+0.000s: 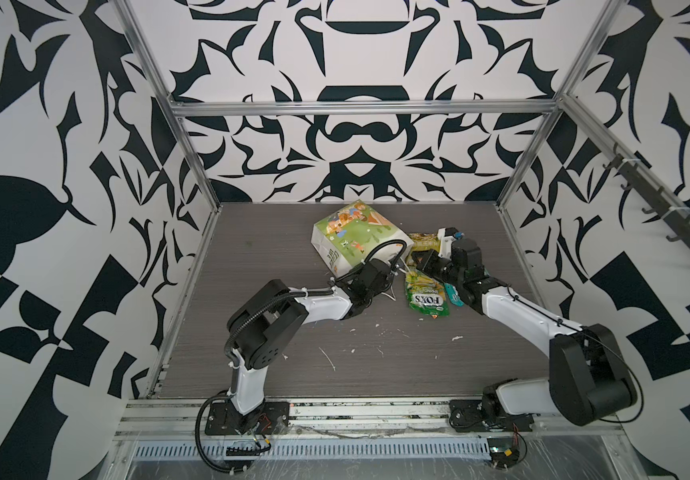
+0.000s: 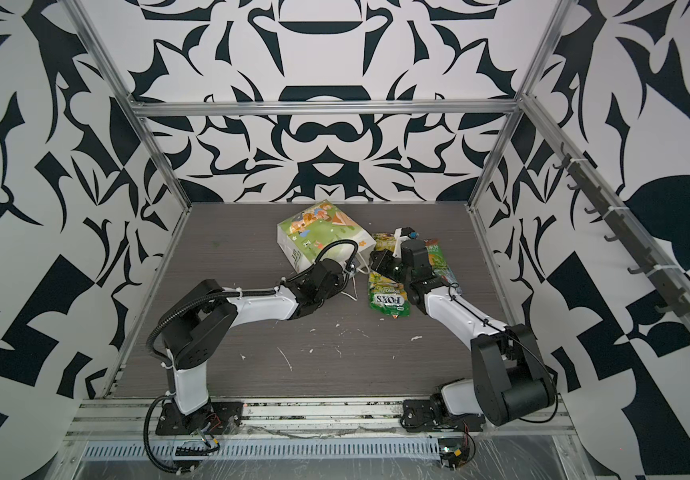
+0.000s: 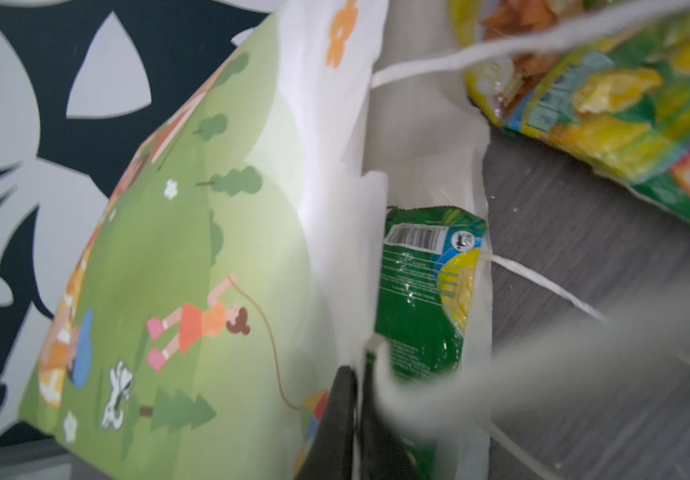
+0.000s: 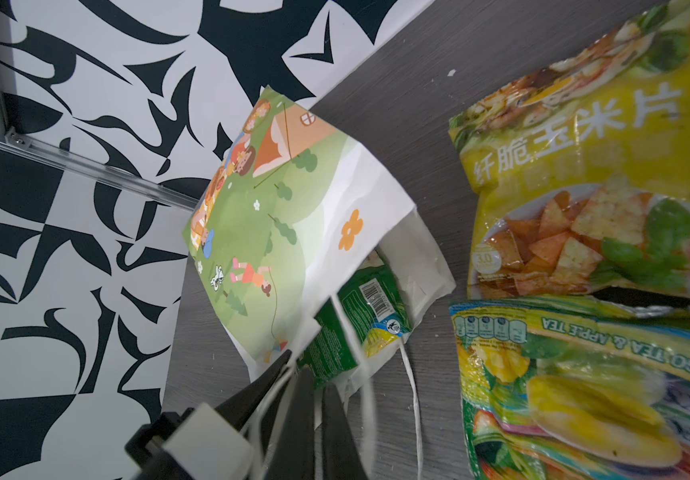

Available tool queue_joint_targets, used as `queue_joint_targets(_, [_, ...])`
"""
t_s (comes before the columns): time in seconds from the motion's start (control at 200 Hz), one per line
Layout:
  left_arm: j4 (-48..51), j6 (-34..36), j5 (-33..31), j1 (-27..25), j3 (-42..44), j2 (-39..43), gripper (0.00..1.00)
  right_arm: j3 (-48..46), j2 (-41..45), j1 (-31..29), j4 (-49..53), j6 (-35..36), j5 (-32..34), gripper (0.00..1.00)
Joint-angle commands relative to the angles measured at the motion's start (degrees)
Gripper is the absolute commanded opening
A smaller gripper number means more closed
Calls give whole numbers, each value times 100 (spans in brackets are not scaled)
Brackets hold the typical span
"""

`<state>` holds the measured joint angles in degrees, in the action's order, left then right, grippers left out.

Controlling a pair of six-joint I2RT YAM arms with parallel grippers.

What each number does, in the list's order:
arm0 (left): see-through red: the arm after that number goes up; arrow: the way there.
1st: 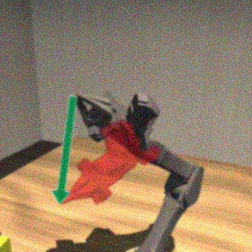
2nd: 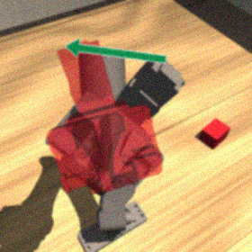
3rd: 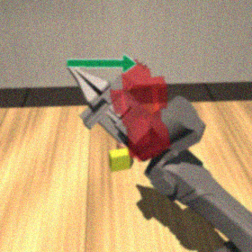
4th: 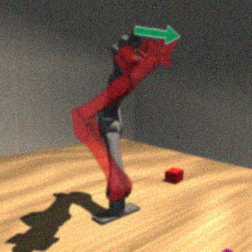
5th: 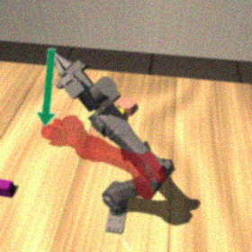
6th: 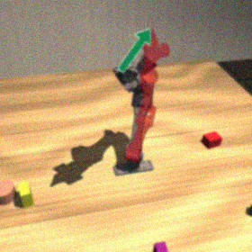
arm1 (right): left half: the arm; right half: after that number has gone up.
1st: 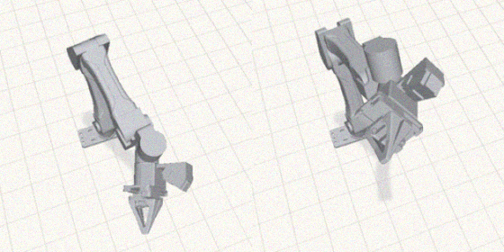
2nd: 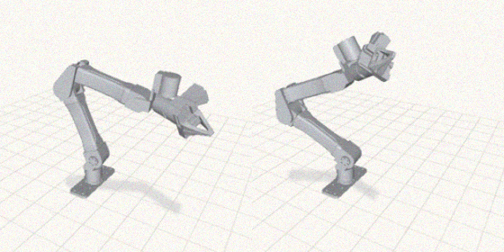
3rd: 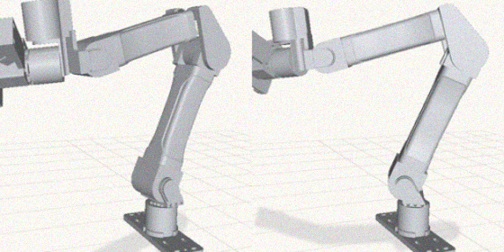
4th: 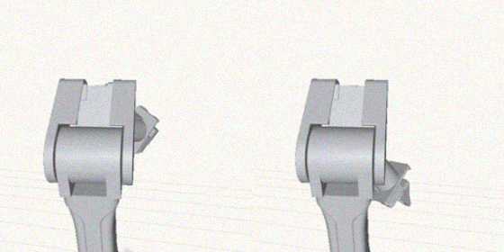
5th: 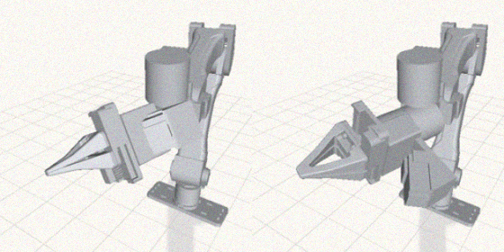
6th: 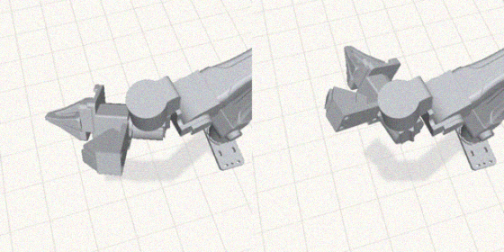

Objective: Take the snacks out of the paper bag

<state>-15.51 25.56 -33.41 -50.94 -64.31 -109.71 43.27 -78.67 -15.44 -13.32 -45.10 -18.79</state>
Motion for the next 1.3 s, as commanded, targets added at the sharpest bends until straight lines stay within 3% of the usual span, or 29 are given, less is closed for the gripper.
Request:
queue_joint_targets(0.0, [-54, -49, -284, 106, -208, 118, 0, 18, 216, 24, -183, 62, -74, 3])
queue_joint_targets(0.15, [285, -412, -353, 265, -371, 519, 0, -26, 266, 23, -92, 193, -246, 3])
queue_joint_targets(0.33, [667, -833, 55, 438, -418, 1007, 0, -90, 113, -241, -402, 199, -765, 5])
queue_joint_targets(0.64, [1542, -1455, 484, 655, -899, 1338, 0, 327, -711, -1053, -904, -385, -613, 9])
queue_joint_targets(0.85, [1700, -1566, 304, 663, -1004, 1330, 0, 421, -1061, -1119, -662, -972, -313, 23])
queue_joint_targets(0.94, [1735, -1676, 282, 662, -1004, 1312, 0, 441, -1050, -1119, -379, -1023, -120, 36])
queue_joint_targets(1.15, [1753, -1865, 330, 657, -1041, 1311, 0, 852, -1389, -1110, -183, -1129, -50, 37])
queue_joint_targets(1.295, [1908, -1940, 362, 660, -1185, 1329, 0, 1141, -1786, -1110, -198, -1587, -94, 39])
